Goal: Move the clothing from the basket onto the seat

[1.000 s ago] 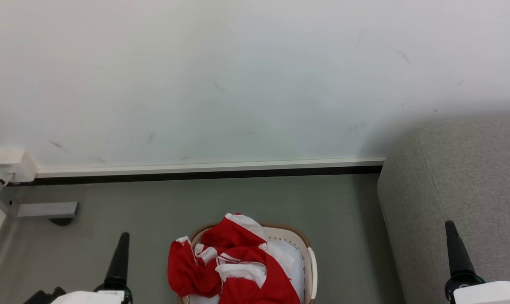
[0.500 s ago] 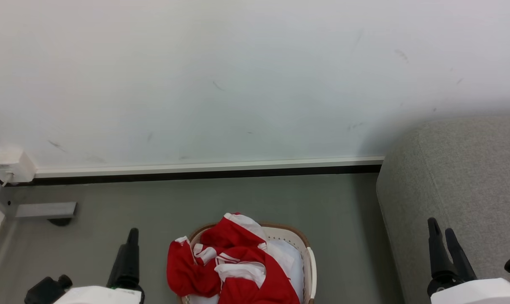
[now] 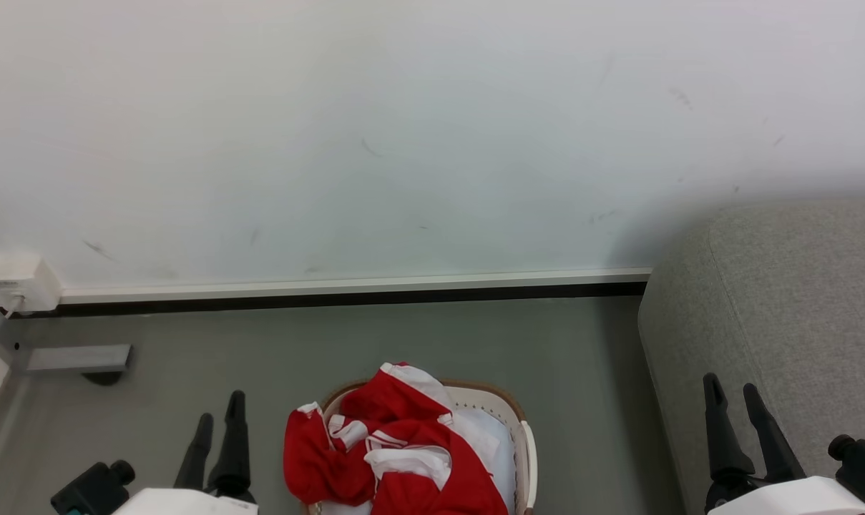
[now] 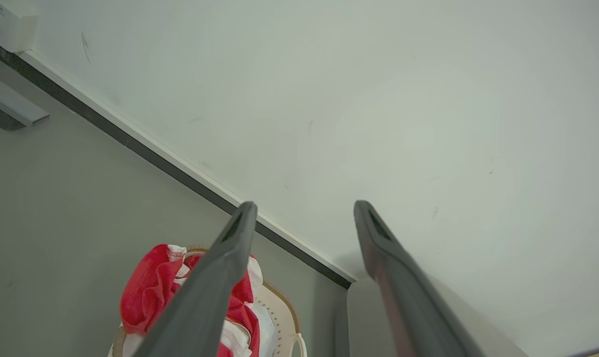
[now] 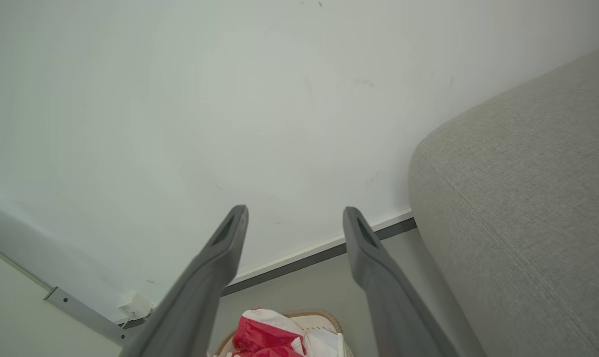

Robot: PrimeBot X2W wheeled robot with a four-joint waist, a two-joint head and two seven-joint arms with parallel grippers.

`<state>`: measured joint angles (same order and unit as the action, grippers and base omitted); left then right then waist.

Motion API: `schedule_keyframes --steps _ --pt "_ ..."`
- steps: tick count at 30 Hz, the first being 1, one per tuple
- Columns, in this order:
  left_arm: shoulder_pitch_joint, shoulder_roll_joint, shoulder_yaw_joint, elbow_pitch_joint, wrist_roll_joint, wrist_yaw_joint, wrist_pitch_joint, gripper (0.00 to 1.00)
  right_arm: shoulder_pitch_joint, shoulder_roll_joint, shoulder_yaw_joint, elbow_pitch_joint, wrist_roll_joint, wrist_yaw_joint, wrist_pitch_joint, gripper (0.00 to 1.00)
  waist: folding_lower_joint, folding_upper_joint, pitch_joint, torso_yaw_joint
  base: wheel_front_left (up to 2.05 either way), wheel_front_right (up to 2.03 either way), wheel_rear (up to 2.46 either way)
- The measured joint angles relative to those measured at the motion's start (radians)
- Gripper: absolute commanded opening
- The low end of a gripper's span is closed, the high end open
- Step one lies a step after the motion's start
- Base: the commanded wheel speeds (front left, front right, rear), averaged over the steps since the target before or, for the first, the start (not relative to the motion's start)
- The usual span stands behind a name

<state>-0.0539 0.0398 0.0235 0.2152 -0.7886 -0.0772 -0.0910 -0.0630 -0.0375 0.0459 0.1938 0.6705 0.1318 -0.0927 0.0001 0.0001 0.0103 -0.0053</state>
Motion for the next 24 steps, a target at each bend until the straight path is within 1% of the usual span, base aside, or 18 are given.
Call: schedule_keyframes --steps 11,12,13,24 --pt "0.012 0.001 -0.008 -0.008 0.167 0.000 -0.034 1.00 0.003 -0.002 0.021 -0.002 -0.136 0.000 -0.032 1.00 0.0000 0.0000 -0.001 0.003 0.00 0.00 0.00" --pt "0.014 0.001 -0.009 -0.008 0.198 0.000 -0.042 1.00 0.004 -0.002 0.025 -0.002 -0.158 0.000 -0.039 1.00 0.0000 0.0000 -0.001 0.003 0.00 0.00 0.00" --pt "0.014 0.001 -0.009 -0.008 0.198 0.000 -0.042 1.00 0.004 -0.002 0.025 -0.002 -0.158 0.000 -0.039 1.00 0.0000 0.0000 -0.001 0.003 0.00 0.00 0.00" --pt "0.019 0.010 -0.029 -0.009 0.348 0.006 -0.068 1.00 0.009 -0.003 0.041 0.017 -0.272 0.000 -0.067 1.00 0.0000 0.0000 0.004 0.001 0.00 0.00 0.00"
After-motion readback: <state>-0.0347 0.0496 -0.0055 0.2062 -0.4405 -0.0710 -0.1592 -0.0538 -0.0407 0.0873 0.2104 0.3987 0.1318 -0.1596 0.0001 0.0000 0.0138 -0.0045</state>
